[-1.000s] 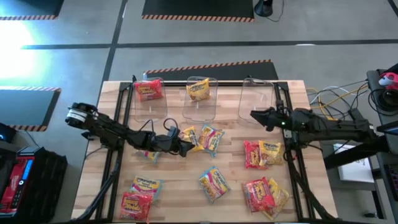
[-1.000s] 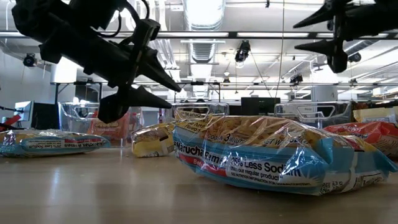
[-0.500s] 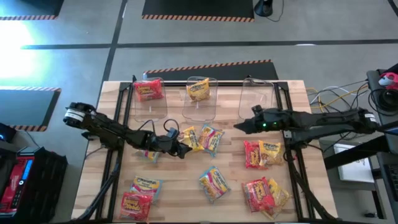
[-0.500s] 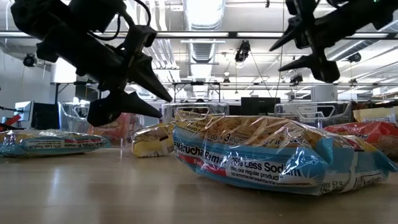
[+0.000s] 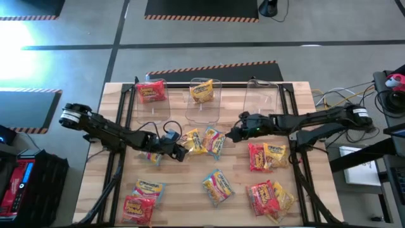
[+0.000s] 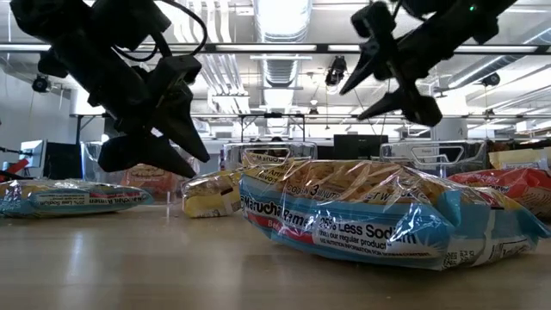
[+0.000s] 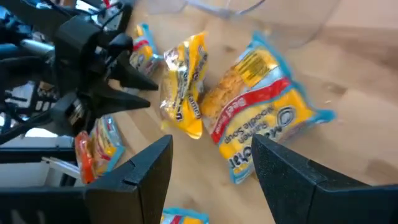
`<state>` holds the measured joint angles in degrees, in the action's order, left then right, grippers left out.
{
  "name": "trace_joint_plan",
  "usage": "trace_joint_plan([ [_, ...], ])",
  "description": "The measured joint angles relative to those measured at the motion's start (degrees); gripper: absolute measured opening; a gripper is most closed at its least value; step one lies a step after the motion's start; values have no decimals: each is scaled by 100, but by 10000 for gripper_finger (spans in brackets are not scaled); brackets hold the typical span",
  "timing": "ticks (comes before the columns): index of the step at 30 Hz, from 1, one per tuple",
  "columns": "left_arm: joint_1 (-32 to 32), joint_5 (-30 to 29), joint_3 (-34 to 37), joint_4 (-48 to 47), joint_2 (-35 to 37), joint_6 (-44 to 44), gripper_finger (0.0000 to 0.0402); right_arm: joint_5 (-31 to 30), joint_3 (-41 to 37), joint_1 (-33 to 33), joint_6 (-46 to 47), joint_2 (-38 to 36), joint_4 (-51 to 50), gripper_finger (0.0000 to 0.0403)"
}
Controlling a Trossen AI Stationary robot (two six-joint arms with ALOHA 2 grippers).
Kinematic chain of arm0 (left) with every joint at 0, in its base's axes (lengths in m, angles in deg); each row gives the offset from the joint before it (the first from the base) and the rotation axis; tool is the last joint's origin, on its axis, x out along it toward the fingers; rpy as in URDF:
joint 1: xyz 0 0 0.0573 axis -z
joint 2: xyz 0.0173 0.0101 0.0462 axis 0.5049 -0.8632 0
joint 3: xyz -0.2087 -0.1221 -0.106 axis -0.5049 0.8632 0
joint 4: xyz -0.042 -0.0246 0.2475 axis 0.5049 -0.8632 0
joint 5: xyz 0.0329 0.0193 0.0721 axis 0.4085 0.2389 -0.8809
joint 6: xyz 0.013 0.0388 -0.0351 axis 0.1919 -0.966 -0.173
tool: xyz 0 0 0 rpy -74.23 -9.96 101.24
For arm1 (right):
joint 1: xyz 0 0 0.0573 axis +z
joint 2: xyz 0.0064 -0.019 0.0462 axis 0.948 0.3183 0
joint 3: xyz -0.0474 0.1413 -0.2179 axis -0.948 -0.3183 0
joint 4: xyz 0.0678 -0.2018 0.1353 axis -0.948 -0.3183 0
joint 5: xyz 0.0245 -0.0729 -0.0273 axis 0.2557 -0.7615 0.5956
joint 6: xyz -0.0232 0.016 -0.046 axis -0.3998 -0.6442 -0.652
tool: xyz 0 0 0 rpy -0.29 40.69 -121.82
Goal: Sort Maruchan noodles
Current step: Put the yellow noodle pack into the middle transparent bin
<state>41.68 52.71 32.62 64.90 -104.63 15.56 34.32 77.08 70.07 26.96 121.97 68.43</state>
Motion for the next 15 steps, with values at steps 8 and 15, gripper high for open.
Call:
trace_joint_plan([
  [8, -47, -71, 0, -616, -34, -149, 149, 169, 2, 0, 169, 973, 1957, 207],
  [15, -68, -161, 0, -825, -34, -279, 149, 284, 1, 0, 508, 1866, 3097, 207],
])
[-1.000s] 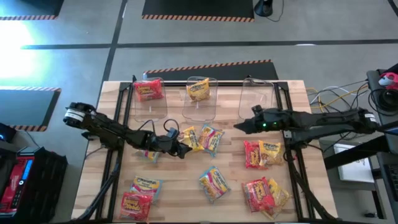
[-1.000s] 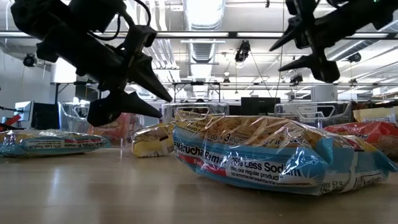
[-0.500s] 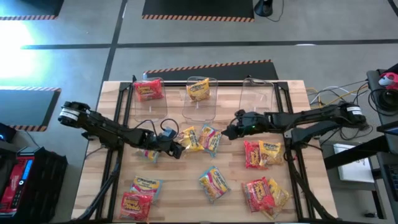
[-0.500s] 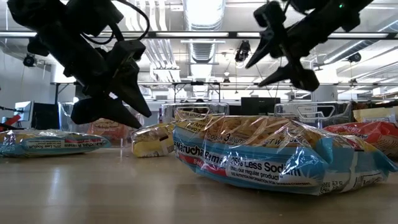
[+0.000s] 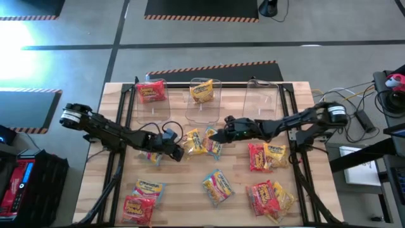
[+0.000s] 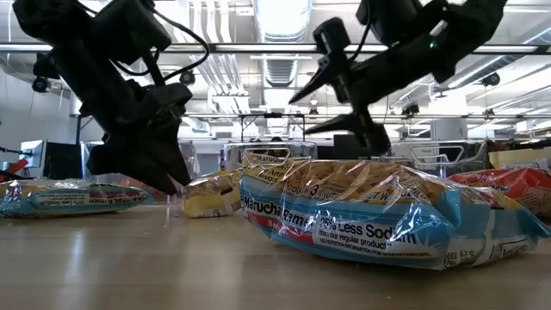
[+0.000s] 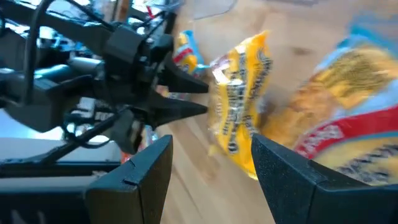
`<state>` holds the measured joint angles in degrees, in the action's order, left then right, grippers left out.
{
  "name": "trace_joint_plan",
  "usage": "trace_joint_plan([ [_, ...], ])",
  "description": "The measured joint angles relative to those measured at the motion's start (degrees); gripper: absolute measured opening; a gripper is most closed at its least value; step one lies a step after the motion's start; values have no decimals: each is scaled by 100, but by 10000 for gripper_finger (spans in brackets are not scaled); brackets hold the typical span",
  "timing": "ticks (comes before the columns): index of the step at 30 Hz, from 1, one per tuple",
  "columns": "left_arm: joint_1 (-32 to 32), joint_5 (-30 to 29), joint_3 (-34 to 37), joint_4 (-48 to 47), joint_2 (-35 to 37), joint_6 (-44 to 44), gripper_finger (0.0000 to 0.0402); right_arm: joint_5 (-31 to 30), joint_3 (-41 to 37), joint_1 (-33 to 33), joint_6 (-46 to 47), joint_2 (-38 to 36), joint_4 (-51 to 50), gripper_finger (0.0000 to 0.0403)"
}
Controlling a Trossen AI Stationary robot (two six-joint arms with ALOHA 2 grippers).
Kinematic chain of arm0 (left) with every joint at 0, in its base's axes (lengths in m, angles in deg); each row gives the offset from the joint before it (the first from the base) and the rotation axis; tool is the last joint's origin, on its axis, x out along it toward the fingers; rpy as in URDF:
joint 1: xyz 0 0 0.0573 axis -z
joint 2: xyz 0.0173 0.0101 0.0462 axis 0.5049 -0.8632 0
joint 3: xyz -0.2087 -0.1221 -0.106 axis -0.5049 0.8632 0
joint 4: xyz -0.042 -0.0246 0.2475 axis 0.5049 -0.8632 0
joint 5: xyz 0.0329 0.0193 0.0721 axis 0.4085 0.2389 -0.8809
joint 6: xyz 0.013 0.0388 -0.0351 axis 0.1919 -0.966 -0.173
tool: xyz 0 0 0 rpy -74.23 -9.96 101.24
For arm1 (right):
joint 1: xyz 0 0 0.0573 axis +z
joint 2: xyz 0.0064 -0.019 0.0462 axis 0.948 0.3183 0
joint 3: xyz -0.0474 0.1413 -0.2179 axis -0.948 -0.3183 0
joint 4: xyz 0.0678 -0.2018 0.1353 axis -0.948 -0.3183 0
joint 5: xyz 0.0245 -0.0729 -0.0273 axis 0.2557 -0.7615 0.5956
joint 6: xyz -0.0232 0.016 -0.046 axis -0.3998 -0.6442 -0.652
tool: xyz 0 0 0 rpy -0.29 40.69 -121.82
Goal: Sort Maruchan noodles
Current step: Put the yellow noodle pack into the middle transparent bin
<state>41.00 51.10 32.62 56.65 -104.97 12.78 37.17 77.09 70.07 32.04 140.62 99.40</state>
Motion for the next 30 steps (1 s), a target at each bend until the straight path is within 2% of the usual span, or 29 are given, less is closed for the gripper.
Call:
trace_joint_plan([
  [7, 6, -174, 2, 65, 151, -292, 149, 40, 412, 28, 1, 515, 197, 207],
  [14, 9, -258, -2, 388, 388, -1348, 149, 163, 668, 63, -7, 800, 114, 207],
  [30, 0, -293, -2, 629, -452, -1611, 149, 164, 906, 61, -215, 1060, -152, 208],
])
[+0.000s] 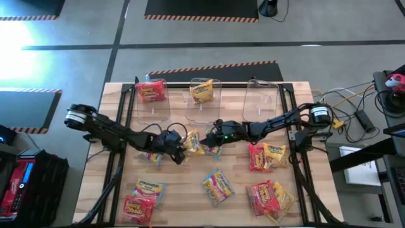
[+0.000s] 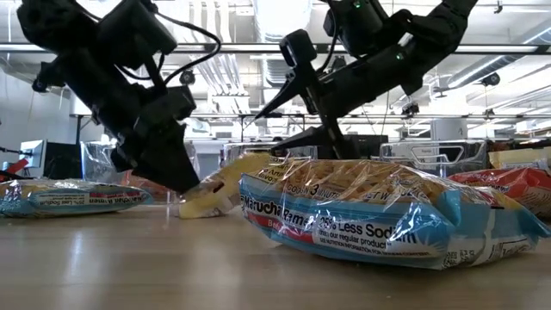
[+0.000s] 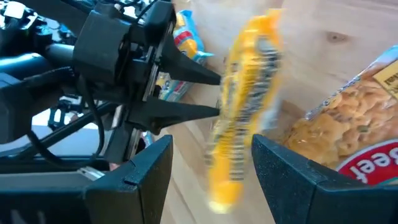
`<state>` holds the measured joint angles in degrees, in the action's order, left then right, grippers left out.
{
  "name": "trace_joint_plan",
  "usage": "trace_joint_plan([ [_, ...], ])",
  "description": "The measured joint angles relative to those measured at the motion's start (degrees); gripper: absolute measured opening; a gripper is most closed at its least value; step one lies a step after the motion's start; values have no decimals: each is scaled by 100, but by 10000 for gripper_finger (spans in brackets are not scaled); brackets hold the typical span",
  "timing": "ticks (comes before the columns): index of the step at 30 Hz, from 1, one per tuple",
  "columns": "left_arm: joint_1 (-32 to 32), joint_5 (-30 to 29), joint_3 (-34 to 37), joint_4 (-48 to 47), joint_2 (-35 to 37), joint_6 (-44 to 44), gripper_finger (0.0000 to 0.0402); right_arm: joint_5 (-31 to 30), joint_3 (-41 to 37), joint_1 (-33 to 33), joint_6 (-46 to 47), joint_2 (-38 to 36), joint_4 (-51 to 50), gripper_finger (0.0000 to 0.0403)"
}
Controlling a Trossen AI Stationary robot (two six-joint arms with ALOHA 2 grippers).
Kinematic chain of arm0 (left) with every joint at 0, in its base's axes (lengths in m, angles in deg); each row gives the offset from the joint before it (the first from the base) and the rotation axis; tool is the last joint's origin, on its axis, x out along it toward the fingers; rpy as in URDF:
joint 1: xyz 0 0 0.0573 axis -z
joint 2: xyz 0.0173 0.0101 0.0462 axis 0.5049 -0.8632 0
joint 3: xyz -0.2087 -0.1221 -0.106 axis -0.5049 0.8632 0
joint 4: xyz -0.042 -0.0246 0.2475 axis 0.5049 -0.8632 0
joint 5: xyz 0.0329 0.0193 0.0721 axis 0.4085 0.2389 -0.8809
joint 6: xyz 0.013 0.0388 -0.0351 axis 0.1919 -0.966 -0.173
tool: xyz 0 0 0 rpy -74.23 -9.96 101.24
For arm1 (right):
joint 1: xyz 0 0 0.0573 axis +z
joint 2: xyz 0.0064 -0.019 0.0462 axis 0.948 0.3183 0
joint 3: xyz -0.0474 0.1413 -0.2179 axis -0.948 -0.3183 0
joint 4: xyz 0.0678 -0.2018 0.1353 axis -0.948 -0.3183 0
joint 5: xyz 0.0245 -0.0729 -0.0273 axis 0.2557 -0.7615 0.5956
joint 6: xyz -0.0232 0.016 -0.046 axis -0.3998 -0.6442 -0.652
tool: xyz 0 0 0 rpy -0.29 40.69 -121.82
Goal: Sort Maruchan noodles
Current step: Put the yellow noodle pack into the middle transparent bin
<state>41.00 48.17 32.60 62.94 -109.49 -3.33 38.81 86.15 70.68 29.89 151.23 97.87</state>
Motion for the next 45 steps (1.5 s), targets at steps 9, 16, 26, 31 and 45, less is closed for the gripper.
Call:
trace_joint_plan([
  [9, -2, -9, 0, -35, -132, -81, 149, -52, 37, 0, -149, 109, -8, 208],
  [16, -40, -15, 0, -21, -132, -166, 149, -55, 312, -12, -684, 109, -57, 208],
  [26, -192, -268, 2, -9, -134, -201, 149, -170, 741, -66, -885, 109, -1337, 208],
  [31, -260, -268, 2, 6, -134, -338, 149, -243, 751, -106, -535, 109, -1353, 208],
  [45, -269, -279, 7, -10, -134, -363, 149, -158, 981, -103, 137, 815, -1013, 208],
])
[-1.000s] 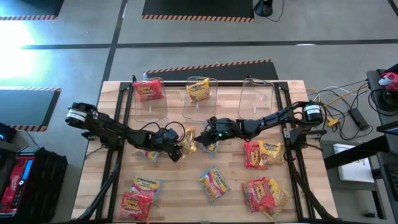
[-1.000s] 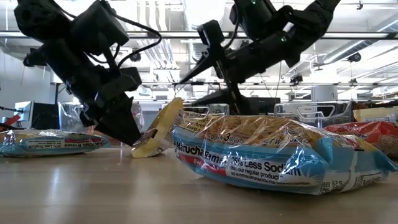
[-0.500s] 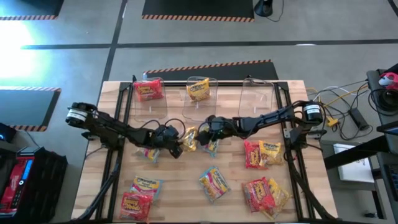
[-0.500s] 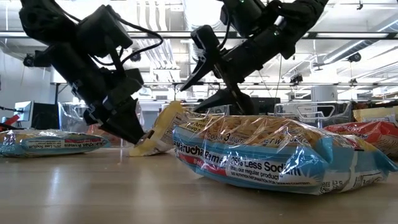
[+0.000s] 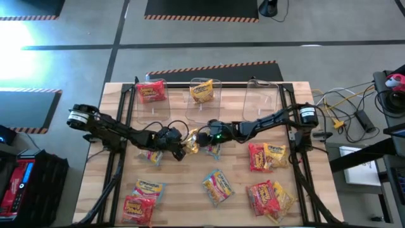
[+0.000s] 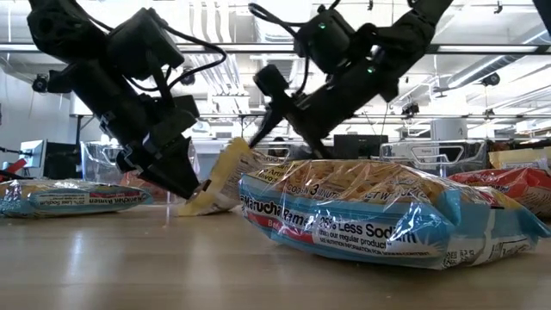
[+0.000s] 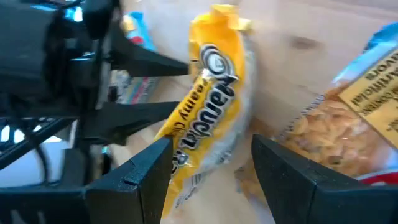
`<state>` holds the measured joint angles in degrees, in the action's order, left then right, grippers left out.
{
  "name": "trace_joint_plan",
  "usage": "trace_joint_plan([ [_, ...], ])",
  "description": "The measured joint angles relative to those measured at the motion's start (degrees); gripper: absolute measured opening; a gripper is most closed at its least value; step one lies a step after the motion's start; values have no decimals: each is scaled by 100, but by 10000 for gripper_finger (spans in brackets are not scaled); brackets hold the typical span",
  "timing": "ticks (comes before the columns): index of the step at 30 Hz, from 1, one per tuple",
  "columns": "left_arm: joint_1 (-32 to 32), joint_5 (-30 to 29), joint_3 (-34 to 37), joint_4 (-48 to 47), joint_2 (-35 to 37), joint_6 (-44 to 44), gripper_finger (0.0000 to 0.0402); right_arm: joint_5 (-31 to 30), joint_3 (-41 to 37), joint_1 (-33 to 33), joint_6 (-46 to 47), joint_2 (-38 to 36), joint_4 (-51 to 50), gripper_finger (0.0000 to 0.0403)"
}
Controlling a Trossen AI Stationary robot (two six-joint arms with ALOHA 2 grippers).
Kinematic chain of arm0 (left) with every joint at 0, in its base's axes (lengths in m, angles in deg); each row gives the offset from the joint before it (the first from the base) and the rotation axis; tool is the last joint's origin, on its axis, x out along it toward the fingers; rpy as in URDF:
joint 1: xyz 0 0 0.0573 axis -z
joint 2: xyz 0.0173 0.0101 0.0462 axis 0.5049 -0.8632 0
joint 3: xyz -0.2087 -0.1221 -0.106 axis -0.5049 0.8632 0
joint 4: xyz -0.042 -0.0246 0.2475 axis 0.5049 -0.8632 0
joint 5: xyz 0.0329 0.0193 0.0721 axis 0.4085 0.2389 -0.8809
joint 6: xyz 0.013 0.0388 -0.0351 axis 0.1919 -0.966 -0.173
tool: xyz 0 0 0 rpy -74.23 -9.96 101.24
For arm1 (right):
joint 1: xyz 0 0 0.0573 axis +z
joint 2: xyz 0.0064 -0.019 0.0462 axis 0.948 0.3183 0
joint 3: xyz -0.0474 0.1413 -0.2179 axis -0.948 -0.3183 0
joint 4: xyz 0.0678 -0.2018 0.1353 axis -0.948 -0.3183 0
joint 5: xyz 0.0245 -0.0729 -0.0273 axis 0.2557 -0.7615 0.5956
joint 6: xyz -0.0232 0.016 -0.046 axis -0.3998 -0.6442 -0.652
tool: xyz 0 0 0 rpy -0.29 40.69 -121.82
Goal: Sort Maruchan noodles
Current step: Put the yellow noodle pack into the middle transparent bin
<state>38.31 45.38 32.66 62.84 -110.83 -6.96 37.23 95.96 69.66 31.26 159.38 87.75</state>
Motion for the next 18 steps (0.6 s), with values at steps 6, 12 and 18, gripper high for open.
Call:
trace_joint_plan([
  [6, 0, -7, 6, -9, 0, -1, 149, 359, 478, -2, -288, 341, -59, 208],
  [12, 0, -7, 11, -9, 0, 0, 149, 440, 897, -2, -634, 418, -619, 208],
  [18, 0, -24, 15, 13, 0, 2, 149, 411, 927, -2, -737, 394, -692, 208],
])
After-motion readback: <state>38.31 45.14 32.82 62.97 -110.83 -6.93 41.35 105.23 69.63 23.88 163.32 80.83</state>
